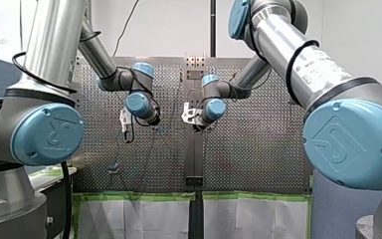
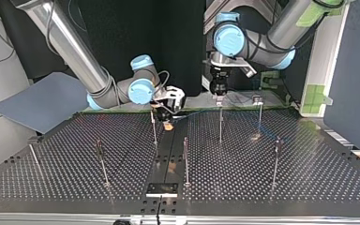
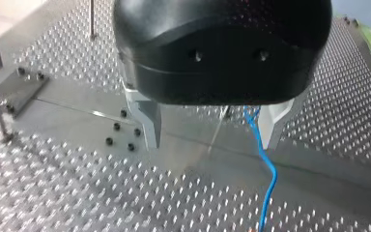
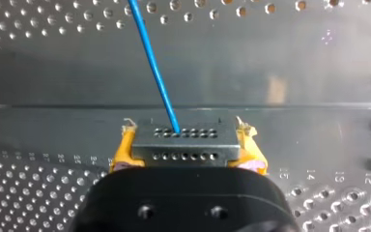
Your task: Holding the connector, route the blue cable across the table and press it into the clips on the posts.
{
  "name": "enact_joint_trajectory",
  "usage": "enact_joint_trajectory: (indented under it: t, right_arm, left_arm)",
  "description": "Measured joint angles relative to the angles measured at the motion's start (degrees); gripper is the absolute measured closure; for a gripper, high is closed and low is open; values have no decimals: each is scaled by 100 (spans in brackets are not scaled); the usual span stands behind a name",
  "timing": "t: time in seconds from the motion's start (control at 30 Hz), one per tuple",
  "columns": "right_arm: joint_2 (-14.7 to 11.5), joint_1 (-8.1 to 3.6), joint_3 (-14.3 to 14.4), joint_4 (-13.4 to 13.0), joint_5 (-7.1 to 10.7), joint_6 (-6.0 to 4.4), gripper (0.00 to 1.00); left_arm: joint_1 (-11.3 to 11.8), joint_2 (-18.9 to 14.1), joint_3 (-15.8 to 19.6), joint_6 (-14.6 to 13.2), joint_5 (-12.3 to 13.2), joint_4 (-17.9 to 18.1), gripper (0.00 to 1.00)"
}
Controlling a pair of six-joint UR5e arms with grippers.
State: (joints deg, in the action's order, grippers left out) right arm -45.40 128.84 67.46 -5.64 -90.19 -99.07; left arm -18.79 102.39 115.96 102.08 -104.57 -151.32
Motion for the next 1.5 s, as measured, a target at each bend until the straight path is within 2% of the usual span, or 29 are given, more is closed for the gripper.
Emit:
enact_joint_trajectory:
  t: [0.23,0.33,0.77,1.2,1.5]
  right_arm:
    - [0,-20,0,0,0,0,100]
    - [0,-26,0,0,0,0,100]
    - [0,-37,0,-4,-3,0,100]
    - [1,-38,0,-17,-8,-6,100]
    - [1,-30,0,-11,22,4,100]
  left_arm:
    - [-358,329,-231,8,99,67,0]
    - [-432,476,-360,34,101,89,0]
    - [-352,1153,-1029,102,-17,-73,0]
    - [-296,1544,-1475,118,28,-127,0]
    - [-244,1977,-1933,113,-304,-13,0]
